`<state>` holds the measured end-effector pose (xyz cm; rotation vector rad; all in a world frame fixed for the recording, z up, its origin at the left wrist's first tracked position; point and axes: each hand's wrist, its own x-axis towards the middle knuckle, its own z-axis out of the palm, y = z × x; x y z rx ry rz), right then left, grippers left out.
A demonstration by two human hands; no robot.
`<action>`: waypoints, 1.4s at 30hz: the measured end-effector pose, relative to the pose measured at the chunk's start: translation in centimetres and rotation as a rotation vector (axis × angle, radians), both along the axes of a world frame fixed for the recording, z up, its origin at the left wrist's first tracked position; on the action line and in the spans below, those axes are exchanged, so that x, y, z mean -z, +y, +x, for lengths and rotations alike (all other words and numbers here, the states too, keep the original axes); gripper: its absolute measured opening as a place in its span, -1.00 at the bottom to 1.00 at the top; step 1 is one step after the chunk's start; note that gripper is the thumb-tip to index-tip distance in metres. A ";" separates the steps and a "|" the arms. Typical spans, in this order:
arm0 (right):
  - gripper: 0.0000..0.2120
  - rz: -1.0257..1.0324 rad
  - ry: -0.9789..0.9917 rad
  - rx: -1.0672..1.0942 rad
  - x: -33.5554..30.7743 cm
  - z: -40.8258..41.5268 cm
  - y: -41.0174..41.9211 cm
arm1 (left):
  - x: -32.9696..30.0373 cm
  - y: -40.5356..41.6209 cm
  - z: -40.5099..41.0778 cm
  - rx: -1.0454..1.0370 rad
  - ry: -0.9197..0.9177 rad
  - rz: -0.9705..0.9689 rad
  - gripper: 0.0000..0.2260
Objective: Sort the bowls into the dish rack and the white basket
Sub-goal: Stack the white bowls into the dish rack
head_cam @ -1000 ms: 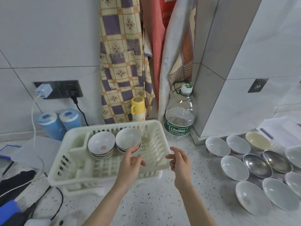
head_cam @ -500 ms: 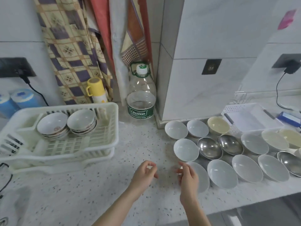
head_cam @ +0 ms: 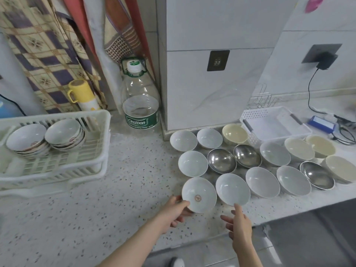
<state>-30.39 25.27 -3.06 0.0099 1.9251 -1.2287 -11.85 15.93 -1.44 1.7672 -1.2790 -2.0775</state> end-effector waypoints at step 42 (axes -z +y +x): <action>-0.72 -0.447 0.292 -0.436 -10.6 22.6 -13.0 | -11.3 -9.5 28.3 -0.490 0.474 -0.276 -0.77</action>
